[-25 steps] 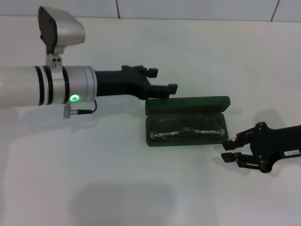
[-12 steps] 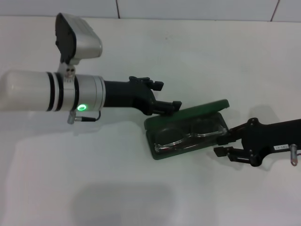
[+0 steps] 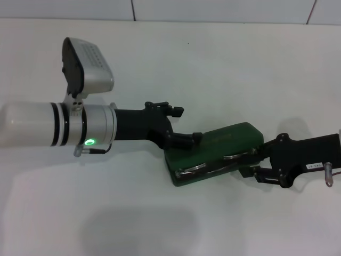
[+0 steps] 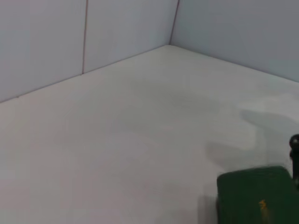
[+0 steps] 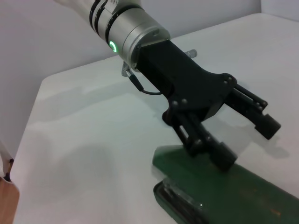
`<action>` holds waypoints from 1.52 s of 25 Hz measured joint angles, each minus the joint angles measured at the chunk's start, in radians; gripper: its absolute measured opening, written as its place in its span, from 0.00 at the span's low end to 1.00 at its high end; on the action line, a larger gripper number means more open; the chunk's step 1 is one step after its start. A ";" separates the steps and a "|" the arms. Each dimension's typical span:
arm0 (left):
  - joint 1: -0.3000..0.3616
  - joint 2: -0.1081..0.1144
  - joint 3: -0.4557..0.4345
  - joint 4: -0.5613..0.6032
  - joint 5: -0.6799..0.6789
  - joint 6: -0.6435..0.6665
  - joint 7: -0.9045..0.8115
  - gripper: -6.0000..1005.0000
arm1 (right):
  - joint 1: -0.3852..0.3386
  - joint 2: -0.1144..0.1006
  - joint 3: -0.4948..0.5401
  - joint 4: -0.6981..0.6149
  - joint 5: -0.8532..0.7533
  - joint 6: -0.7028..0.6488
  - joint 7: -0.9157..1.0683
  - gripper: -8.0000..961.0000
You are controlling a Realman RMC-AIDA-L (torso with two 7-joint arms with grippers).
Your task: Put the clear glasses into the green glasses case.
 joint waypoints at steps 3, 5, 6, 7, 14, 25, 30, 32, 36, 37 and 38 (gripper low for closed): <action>0.007 -0.002 0.001 -0.006 0.005 -0.006 0.020 0.88 | 0.001 -0.001 -0.004 0.000 0.003 -0.006 0.003 0.31; 0.008 -0.002 0.001 -0.015 -0.003 -0.008 0.028 0.88 | 0.000 -0.005 -0.005 -0.009 -0.001 -0.042 0.004 0.31; 0.010 -0.002 0.001 -0.019 -0.010 -0.009 0.033 0.88 | -0.002 -0.008 -0.006 -0.017 -0.004 -0.069 0.004 0.31; 0.014 -0.001 0.001 -0.021 -0.022 -0.007 0.038 0.88 | -0.007 -0.015 -0.003 -0.032 -0.005 -0.111 0.005 0.31; 0.068 0.007 -0.005 0.049 -0.131 0.063 0.065 0.88 | -0.139 -0.045 0.318 -0.205 0.160 -0.393 -0.063 0.31; 0.159 0.010 -0.009 0.046 -0.374 0.266 0.280 0.88 | -0.167 -0.024 0.391 0.003 0.297 -0.387 -0.390 0.31; 0.197 0.013 -0.006 -0.034 -0.458 0.394 0.427 0.88 | -0.161 -0.001 0.336 0.039 0.276 -0.357 -0.477 0.31; 0.209 0.016 -0.007 -0.038 -0.457 0.407 0.426 0.88 | -0.159 -0.003 0.316 0.047 0.273 -0.348 -0.480 0.37; 0.233 0.011 -0.004 -0.039 -0.454 0.411 0.436 0.88 | -0.154 0.002 0.303 0.078 0.271 -0.300 -0.528 0.47; 0.238 0.010 -0.002 -0.040 -0.454 0.412 0.440 0.88 | -0.151 0.002 0.298 0.095 0.271 -0.296 -0.551 0.50; 0.240 0.010 -0.001 -0.042 -0.454 0.412 0.441 0.88 | -0.148 0.002 0.294 0.110 0.272 -0.292 -0.572 0.53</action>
